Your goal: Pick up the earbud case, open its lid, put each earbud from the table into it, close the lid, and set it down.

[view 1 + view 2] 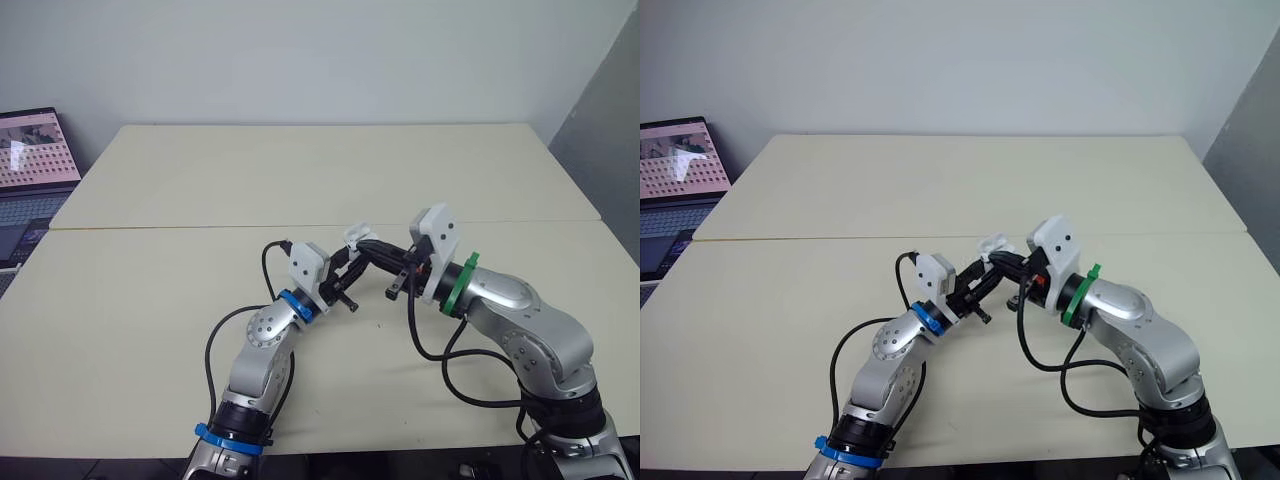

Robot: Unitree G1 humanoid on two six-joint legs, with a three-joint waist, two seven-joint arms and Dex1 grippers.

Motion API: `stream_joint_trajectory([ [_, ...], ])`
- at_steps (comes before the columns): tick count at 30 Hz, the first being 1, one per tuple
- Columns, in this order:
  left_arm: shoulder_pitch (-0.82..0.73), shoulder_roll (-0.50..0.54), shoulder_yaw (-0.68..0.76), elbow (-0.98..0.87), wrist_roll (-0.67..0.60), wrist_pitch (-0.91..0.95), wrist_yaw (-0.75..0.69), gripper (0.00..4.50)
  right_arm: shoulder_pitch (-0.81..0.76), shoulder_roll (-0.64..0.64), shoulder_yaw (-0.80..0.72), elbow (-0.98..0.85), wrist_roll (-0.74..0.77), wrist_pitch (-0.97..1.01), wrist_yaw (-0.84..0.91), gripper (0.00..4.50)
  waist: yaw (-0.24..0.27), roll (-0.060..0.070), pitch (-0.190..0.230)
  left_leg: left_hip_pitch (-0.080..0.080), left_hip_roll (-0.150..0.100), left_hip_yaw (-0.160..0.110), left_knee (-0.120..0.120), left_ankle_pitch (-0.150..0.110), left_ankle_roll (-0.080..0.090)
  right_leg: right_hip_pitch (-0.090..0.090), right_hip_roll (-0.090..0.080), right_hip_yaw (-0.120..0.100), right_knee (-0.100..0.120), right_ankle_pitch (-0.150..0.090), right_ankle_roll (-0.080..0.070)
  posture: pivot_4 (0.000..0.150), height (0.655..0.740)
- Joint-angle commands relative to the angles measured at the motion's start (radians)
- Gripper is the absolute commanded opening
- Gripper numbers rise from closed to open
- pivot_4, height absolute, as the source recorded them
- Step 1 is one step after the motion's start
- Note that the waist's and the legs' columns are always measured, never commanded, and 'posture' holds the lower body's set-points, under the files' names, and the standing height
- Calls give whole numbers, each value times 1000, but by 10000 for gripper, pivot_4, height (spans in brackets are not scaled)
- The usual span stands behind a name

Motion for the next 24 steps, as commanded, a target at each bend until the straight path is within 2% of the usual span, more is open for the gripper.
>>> stream_joint_trajectory([
  [1, -1, -7, -9, -50, -5, -13, -5, 7541, -15, 4, -23, -15, 1, -27, 3, 342, 0, 0, 0, 0, 0, 0, 0, 0, 0, 0, 0, 0, 0, 0, 0, 1500, 7400],
  [8, -5, -10, -11, -47, -4, -13, -4, 7541, -11, 3, -22, -45, 53, -10, 42, 342, 0, 0, 0, 0, 0, 0, 0, 0, 0, 0, 0, 0, 0, 0, 0, 1500, 7400],
  [24, -8, -10, -16, -51, -8, -12, -4, 7541, 5, 12, 34, -22, -2, 2, 13, 342, 0, 0, 0, 0, 0, 0, 0, 0, 0, 0, 0, 0, 0, 0, 0, 1500, 7400],
])
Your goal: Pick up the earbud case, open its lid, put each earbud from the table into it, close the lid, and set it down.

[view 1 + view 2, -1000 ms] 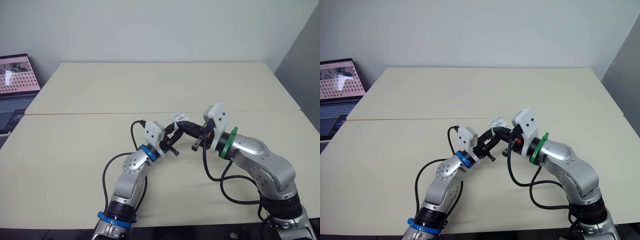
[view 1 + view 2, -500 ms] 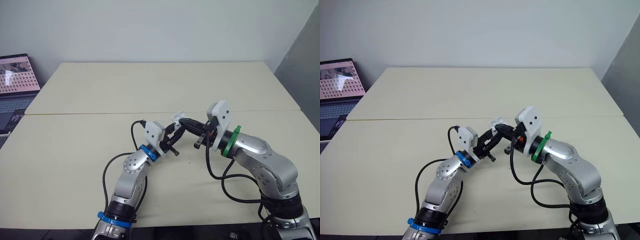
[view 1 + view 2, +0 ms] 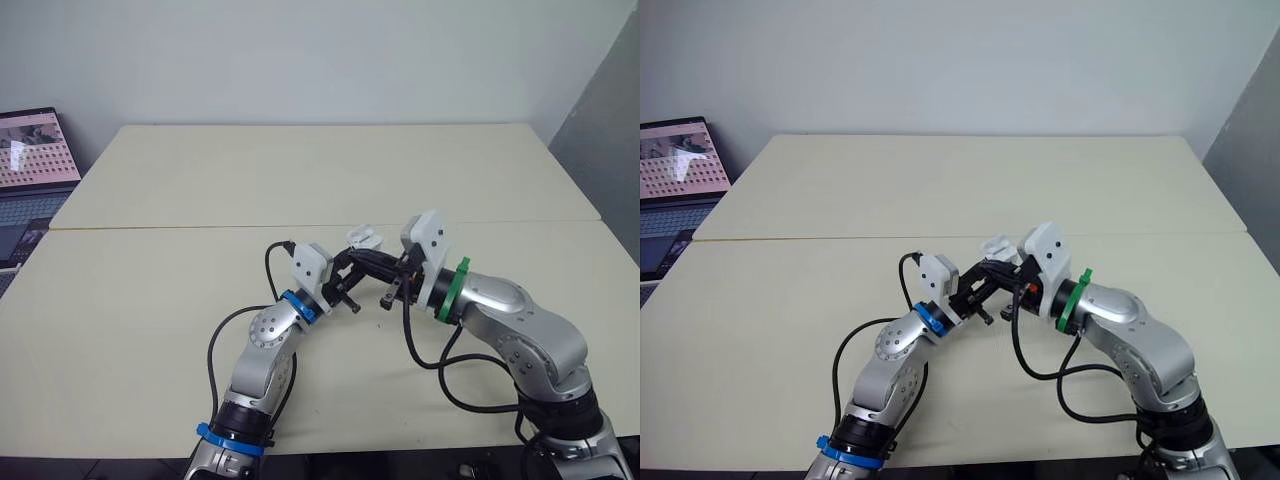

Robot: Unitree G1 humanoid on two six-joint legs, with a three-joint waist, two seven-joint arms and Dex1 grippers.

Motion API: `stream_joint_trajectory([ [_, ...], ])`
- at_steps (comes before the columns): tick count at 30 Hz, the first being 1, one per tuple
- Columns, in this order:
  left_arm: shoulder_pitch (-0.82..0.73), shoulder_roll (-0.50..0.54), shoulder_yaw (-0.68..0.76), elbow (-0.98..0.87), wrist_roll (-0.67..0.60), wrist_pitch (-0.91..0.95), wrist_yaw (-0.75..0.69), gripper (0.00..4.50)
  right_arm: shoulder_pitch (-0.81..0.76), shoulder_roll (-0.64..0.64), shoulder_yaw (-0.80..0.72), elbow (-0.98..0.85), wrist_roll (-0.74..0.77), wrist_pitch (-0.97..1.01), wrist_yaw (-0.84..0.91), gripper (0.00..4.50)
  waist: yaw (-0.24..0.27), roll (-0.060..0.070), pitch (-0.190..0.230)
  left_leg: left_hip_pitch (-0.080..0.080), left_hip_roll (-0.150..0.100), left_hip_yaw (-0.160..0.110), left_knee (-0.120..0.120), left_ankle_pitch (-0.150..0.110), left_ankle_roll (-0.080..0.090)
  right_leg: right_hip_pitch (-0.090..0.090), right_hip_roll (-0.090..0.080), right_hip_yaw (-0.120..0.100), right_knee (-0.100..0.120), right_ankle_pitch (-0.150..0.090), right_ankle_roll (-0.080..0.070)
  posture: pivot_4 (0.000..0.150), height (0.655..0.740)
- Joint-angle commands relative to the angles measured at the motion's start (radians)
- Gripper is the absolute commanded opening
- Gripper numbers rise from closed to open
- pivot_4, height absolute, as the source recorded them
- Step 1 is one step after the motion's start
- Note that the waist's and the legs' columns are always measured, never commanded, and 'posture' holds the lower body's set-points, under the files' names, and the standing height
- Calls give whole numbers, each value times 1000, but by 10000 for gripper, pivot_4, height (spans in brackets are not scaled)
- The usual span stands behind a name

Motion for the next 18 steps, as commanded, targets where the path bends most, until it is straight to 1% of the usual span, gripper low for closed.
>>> stream_joint_trajectory([
  [1, -7, -7, -3, -52, -8, -11, -5, 7541, -1, 3, -8, -15, -7, -5, -10, 342, 0, 0, 0, 0, 0, 0, 0, 0, 0, 0, 0, 0, 0, 0, 0, 1500, 7400],
  [18, -5, -6, -2, -58, -12, -7, -6, 7541, -2, 1, -16, 12, -50, -14, -10, 342, 0, 0, 0, 0, 0, 0, 0, 0, 0, 0, 0, 0, 0, 0, 0, 1500, 7400],
])
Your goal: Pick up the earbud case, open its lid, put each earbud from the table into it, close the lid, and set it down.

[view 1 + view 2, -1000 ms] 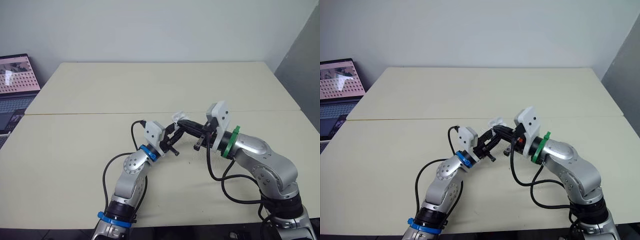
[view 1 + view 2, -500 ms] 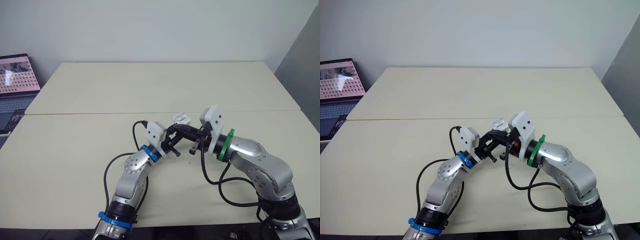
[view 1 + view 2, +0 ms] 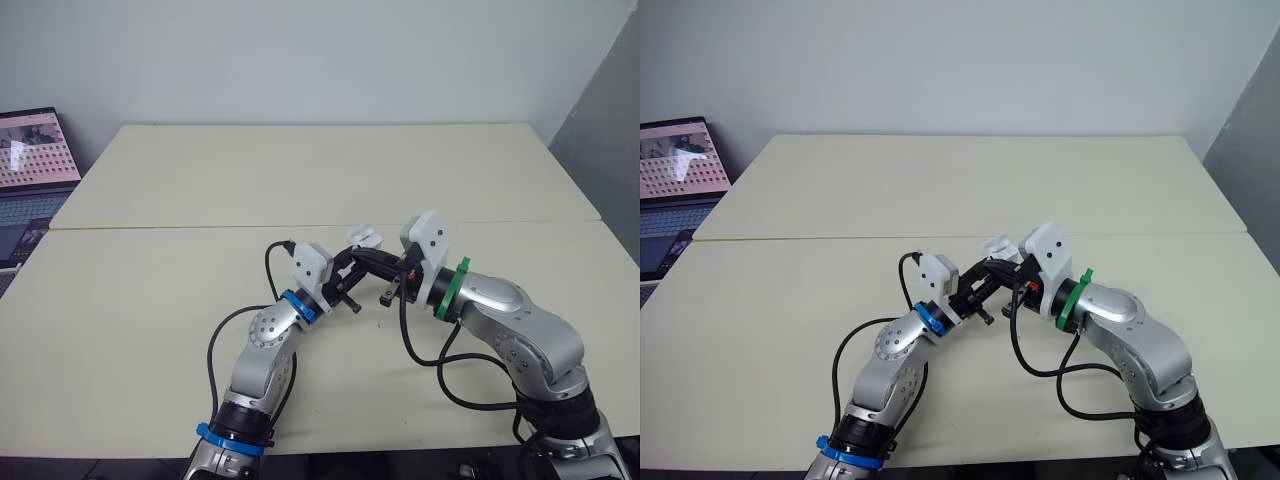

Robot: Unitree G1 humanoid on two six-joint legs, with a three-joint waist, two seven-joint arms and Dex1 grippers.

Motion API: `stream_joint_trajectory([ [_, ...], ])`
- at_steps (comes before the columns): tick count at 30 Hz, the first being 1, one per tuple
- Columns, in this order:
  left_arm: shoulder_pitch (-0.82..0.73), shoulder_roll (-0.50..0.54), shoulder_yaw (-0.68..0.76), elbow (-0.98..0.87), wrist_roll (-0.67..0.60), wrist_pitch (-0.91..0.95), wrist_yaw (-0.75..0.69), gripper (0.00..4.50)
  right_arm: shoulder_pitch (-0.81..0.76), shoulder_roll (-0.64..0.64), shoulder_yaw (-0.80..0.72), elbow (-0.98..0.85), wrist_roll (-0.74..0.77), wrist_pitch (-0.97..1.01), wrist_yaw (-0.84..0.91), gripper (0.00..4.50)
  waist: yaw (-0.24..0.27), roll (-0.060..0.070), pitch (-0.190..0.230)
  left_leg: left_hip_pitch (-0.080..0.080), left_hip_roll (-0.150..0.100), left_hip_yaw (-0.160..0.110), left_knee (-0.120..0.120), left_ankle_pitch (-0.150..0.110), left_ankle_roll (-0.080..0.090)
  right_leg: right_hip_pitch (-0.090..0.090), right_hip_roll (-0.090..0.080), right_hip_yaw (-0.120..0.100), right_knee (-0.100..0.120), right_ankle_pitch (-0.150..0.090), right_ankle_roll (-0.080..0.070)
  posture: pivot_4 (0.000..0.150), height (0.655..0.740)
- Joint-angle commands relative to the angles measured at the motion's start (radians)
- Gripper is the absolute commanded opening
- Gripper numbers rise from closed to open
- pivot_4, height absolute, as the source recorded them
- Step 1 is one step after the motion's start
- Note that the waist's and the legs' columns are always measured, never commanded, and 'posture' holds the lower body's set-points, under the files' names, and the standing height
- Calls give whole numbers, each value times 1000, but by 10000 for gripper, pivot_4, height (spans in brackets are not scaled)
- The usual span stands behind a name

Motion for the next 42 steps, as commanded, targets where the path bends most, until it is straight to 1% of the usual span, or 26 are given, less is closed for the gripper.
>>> stream_joint_trajectory([
  [1, -4, -7, -2, -52, -11, -11, -6, 7541, -3, -1, -16, -9, -8, -13, -5, 342, 0, 0, 0, 0, 0, 0, 0, 0, 0, 0, 0, 0, 0, 0, 0, 1500, 7400],
  [13, 0, -7, -1, -53, -15, -11, -8, 7541, 12, -36, -17, -15, -10, -23, 23, 342, 0, 0, 0, 0, 0, 0, 0, 0, 0, 0, 0, 0, 0, 0, 0, 1500, 7400],
  [28, 10, 7, 0, -73, -64, 22, -63, 7541, 9, -69, -43, 2, 1, -35, 67, 342, 0, 0, 0, 0, 0, 0, 0, 0, 0, 0, 0, 0, 0, 0, 0, 1500, 7400],
  [42, 21, 24, -1, -95, -100, 65, -114, 7541, 16, -104, -77, 0, 56, -25, 144, 342, 0, 0, 0, 0, 0, 0, 0, 0, 0, 0, 0, 0, 0, 0, 0, 1500, 7400],
])
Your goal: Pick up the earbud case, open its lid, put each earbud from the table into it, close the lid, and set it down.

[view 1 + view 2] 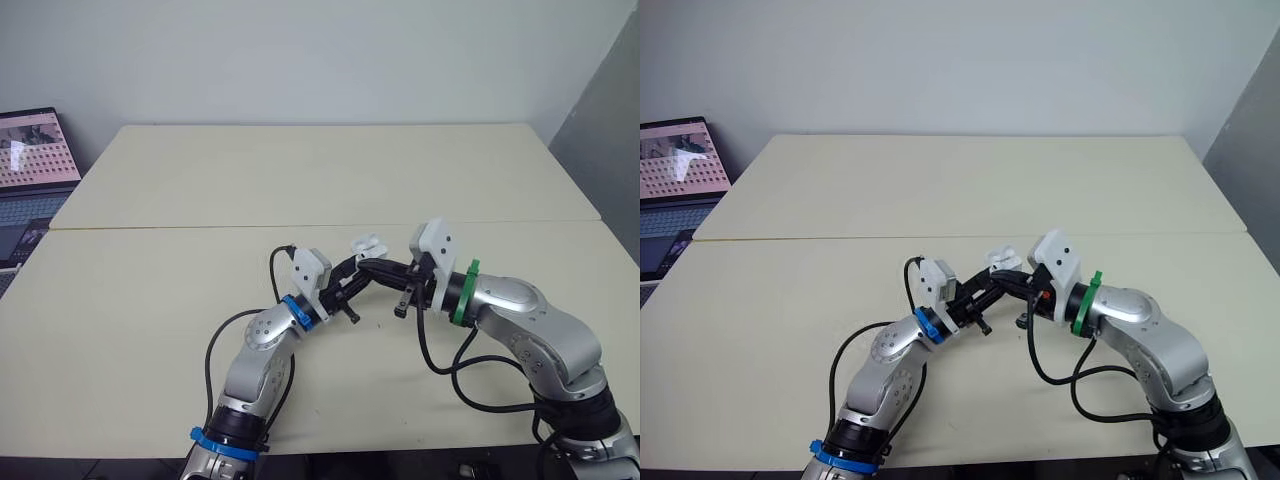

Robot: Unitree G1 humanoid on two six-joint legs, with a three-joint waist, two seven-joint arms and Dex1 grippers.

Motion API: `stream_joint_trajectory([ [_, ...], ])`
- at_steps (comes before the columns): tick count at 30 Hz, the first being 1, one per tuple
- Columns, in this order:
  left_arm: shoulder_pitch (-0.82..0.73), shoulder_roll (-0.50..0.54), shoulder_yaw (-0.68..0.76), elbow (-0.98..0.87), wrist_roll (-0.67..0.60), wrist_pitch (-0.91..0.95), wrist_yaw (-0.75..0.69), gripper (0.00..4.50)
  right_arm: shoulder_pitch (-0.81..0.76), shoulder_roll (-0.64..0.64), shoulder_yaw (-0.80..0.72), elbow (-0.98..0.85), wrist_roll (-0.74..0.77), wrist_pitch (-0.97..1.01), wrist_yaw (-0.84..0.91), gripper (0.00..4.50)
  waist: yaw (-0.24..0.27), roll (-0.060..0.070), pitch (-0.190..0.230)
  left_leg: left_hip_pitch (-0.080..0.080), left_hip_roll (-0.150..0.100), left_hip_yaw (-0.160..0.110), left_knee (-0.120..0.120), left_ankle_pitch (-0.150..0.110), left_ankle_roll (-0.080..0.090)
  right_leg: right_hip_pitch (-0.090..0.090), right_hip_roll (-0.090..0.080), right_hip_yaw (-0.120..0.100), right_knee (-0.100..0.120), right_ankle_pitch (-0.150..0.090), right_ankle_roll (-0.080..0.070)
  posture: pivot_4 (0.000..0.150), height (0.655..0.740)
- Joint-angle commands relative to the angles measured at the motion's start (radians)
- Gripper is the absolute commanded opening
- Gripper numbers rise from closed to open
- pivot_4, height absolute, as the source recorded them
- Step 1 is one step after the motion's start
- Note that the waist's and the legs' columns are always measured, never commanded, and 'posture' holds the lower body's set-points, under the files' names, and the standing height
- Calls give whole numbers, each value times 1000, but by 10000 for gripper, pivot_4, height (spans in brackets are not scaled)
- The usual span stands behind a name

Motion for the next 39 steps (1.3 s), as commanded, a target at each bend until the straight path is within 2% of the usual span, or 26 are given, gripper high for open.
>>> stream_joint_trajectory([
  [1, -2, 0, -2, -62, -22, -4, -17, 7541, -4, -9, -52, -6, 31, -3, 10, 342, 0, 0, 0, 0, 0, 0, 0, 0, 0, 0, 0, 0, 0, 0, 0, 1500, 7400],
  [18, 17, 8, -5, -78, -39, 12, -53, 7541, 15, -48, -101, -23, 151, 35, 64, 342, 0, 0, 0, 0, 0, 0, 0, 0, 0, 0, 0, 0, 0, 0, 0, 1500, 7400],
  [24, 26, 37, 3, -80, -31, 22, -63, 7541, 60, -152, -175, 36, 115, -11, 123, 342, 1, 0, 0, 0, 0, 0, 0, 0, 0, 1, 0, 0, -1, 0, 0, 1500, 7400],
  [27, 40, 72, 10, -88, -36, 35, -81, 7541, 97, -242, -194, 90, 73, -46, 169, 8831, 2, 0, 0, 0, 0, 0, 0, 0, 0, 1, 0, 0, -1, 0, 0, 1500, 7400],
  [30, 62, 120, 19, -93, -32, 46, -101, 7541, 132, -333, -195, 186, -30, -87, 166, 19418, 2, 0, 0, 0, 0, 0, 0, 0, 0, 1, 0, 0, 0, 0, 0, 1500, 7400],
  [33, 89, 165, 20, -106, -35, 51, -127, 7541, 134, -364, -174, 273, -101, -76, 124, 29921, 1, 0, 0, 1, 0, 1, 0, 0, 0, 1, 0, 1, 0, 0, 0, 1500, 7400],
  [39, 119, 209, 20, -139, -43, 63, -160, 7541, 138, -288, -151, 342, -139, -43, 63, 29921, 2, 0, 0, 1, 0, 1, 0, 0, 0, 1, 0, 1, 0, 0, 0, 1500, 7400],
])
